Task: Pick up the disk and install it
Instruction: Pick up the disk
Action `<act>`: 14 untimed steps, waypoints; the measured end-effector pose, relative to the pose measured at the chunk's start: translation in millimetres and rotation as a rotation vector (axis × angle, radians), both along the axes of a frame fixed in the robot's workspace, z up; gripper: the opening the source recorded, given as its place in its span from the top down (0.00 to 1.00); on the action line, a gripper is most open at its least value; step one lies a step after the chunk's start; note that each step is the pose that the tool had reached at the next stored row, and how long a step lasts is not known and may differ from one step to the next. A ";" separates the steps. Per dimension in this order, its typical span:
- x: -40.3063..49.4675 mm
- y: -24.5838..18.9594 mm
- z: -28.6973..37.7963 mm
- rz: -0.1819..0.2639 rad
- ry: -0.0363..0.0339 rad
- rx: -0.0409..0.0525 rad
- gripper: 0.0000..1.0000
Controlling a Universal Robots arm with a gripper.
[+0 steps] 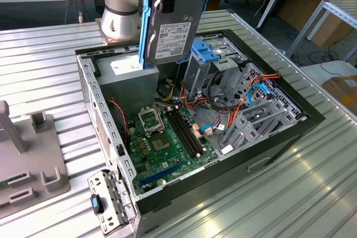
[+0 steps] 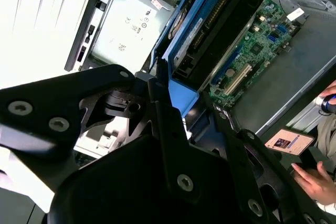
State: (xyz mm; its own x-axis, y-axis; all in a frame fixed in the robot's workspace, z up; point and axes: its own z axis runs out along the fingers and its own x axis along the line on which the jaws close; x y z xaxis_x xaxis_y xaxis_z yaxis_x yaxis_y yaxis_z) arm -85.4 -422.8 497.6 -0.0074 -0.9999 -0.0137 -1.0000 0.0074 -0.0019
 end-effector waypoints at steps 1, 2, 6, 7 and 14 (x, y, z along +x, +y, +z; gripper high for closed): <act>1.8 -0.7 0.0 0.000 -0.0001 0.0001 0.63; 3.6 -2.4 0.0 0.000 0.0000 0.0000 0.63; 5.5 -11.5 -0.1 0.000 0.0000 0.0000 0.63; 5.9 -13.8 -0.1 0.000 0.0000 0.0000 0.63; 7.5 -16.7 -0.1 0.000 0.0000 0.0000 0.63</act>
